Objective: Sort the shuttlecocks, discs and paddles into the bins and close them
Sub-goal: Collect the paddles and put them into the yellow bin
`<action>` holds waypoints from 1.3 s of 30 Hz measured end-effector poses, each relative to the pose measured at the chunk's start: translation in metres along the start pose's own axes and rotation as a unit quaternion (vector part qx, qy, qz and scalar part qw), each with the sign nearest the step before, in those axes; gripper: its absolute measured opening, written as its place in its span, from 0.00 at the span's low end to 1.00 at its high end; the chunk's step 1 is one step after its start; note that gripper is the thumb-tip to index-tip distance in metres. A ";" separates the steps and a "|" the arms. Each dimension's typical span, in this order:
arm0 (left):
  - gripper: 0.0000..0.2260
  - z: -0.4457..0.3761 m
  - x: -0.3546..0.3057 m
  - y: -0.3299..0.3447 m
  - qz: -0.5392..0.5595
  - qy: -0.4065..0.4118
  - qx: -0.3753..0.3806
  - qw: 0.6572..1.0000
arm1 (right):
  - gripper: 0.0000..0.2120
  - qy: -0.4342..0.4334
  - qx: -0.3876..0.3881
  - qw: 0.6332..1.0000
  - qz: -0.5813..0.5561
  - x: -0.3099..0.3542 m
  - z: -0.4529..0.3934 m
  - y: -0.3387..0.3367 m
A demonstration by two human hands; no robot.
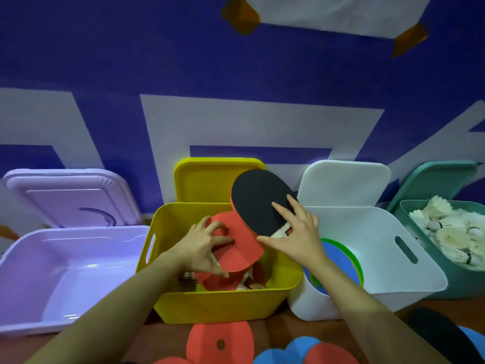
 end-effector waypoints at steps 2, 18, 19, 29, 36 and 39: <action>0.42 -0.004 0.001 0.017 0.001 -0.020 0.056 0.998 | 0.44 -0.004 -0.006 1.000 -0.004 -0.003 -0.003 0.005; 0.48 0.047 -0.003 -0.051 0.088 0.022 -0.228 0.969 | 0.44 -0.121 0.087 0.987 0.060 0.035 0.019 0.024; 0.47 0.047 -0.003 -0.050 0.068 0.027 -0.216 0.974 | 0.44 -0.132 0.099 0.984 0.068 0.037 0.020 0.029; 0.41 0.040 0.018 0.011 0.052 -0.087 0.007 0.995 | 0.52 -0.174 0.261 0.937 0.150 0.025 0.015 0.105; 0.42 0.025 0.034 0.041 0.017 -0.158 0.120 0.980 | 0.41 -0.168 0.354 0.897 0.203 0.016 0.005 0.143; 0.36 0.028 0.032 0.043 -0.015 -0.168 0.139 0.976 | 0.32 -0.188 0.330 0.899 0.216 0.023 0.007 0.140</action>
Point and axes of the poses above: each hand's wrist, its own z-axis away from the middle knuckle, its own y-axis out of the palm, x = y × z, the point moved 6 cm from there along -z, towards the middle knuckle, and after that the axes turned 6 degrees about y, right-handed, at the moved point
